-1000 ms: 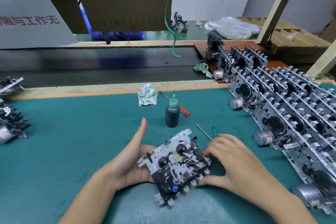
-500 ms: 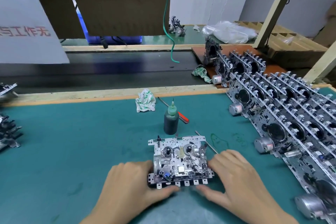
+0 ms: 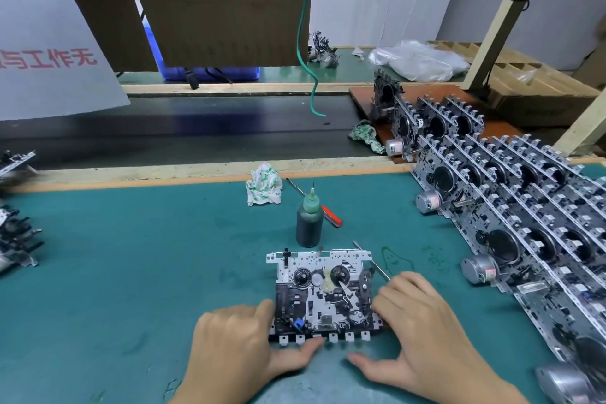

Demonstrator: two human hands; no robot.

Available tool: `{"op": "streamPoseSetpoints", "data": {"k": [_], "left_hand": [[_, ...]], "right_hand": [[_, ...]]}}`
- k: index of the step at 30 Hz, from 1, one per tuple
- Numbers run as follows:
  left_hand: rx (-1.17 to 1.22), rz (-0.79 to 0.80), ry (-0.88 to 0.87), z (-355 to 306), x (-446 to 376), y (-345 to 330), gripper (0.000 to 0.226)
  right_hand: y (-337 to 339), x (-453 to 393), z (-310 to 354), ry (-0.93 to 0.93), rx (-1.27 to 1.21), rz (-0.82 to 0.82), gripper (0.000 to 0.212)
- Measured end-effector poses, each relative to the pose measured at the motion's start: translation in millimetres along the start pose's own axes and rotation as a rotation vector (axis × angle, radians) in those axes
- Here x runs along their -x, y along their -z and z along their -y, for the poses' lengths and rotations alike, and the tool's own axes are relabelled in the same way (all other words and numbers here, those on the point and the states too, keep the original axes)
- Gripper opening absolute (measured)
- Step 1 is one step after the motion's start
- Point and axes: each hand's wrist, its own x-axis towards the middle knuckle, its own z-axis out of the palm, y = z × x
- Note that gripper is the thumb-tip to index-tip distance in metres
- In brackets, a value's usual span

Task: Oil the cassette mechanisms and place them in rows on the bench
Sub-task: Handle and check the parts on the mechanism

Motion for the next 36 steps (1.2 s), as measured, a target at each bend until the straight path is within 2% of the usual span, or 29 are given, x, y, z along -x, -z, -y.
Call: {"op": "streamPoseSetpoints", "data": {"k": [4, 10, 15, 17, 22, 28, 36], "left_hand": [[0.046, 0.086, 0.032, -2, 1, 2, 0.070], [0.033, 0.100, 0.099, -2, 1, -2, 0.065], [0.075, 0.250, -0.044, 11, 1, 6, 0.067], [0.071, 0.225, -0.107, 14, 2, 7, 0.064], [-0.002, 0.119, -0.125, 10, 1, 4, 0.056], [0.082, 0.221, -0.144, 13, 1, 11, 0.060], [0.000, 0.163, -0.093, 6, 2, 6, 0.053]], "right_hand": [[-2, -1, 1, -0.037, 0.045, -0.041, 0.051], [-1, -1, 2, -0.026, -0.033, -0.052, 0.054], [-3, 1, 0, -0.040, 0.029, -0.076, 0.054], [-3, 2, 0, -0.044, 0.042, -0.065, 0.054], [-1, 3, 1, -0.033, -0.062, -0.059, 0.054], [-1, 4, 1, -0.037, 0.007, -0.071, 0.051], [2, 8, -2, -0.069, -0.086, -0.017, 0.053]]}}
